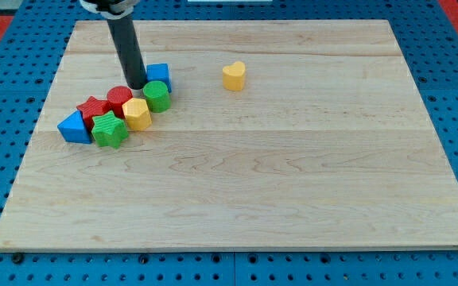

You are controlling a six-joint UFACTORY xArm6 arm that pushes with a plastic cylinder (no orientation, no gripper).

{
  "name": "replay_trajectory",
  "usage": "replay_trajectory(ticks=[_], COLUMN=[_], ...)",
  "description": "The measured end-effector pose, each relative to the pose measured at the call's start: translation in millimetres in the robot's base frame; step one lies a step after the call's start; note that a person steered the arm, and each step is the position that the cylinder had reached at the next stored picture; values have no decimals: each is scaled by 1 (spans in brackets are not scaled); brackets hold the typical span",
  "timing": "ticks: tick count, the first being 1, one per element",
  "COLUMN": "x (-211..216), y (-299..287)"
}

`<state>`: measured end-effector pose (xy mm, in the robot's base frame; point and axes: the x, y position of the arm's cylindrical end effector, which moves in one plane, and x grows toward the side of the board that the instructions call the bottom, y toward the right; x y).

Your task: Push the blue cube into the yellow heart

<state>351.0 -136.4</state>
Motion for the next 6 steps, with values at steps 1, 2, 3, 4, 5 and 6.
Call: replay_trajectory(ticks=[1,2,3,4,5,6], x=[0,-1,-1,-17,-22,-22], y=[20,24,26,18,18,18])
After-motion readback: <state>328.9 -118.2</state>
